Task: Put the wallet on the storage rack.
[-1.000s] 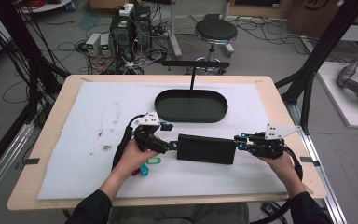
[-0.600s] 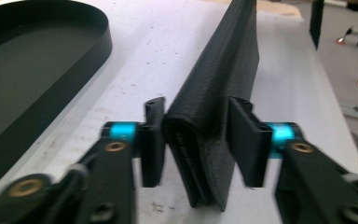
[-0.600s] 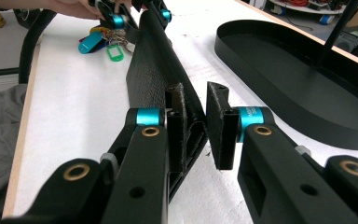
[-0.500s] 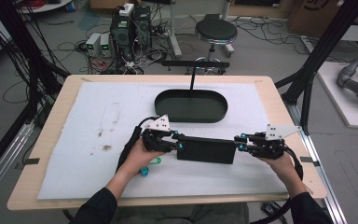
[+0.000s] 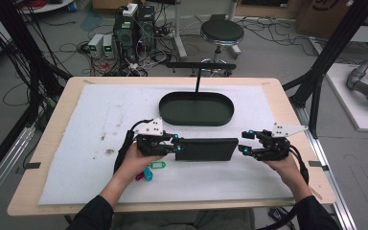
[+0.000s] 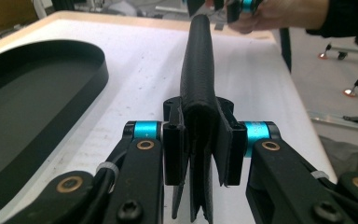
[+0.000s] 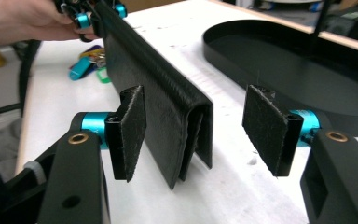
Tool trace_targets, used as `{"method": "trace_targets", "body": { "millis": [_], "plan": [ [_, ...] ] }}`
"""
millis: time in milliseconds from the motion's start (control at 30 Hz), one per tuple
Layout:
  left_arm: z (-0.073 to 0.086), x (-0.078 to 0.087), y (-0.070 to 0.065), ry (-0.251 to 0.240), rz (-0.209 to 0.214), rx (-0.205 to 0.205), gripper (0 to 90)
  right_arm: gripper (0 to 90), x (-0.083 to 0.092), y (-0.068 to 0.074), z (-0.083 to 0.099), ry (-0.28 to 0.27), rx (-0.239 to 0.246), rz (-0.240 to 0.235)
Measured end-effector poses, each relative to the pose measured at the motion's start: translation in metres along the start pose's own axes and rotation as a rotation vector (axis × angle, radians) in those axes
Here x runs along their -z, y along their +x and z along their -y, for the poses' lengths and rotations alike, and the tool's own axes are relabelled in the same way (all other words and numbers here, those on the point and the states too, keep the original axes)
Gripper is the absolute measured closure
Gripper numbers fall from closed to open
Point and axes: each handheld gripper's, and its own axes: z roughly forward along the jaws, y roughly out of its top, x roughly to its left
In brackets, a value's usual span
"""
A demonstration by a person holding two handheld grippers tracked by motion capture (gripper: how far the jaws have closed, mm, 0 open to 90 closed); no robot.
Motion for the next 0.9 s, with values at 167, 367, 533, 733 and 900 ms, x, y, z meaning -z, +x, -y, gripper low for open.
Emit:
{"method": "trace_targets", "body": {
  "millis": [167,367,533,733,900],
  "plan": [
    [-0.003,0.014,-0.002,-0.072,0.021,-0.006,75.3,34.3,-0.015,0.002,-0.002,0.020,-0.035,-0.035],
    [-0.006,0.020,-0.007,-0.105,0.047,-0.026,75.2,40.7,-0.028,0.012,-0.008,0.007,-0.021,-0.088],
    [-0.007,0.023,-0.008,-0.138,0.047,-0.031,75.0,59.2,-0.037,0.017,-0.011,0.029,0.016,-0.112],
    [-0.005,0.028,-0.008,-0.150,0.012,-0.023,72.2,73.5,-0.035,0.017,-0.012,0.012,0.041,-0.158],
    [-0.005,0.029,-0.004,-0.148,-0.073,0.041,49.6,76.9,-0.035,0.021,-0.015,0.001,0.057,-0.164]
  ]
}}
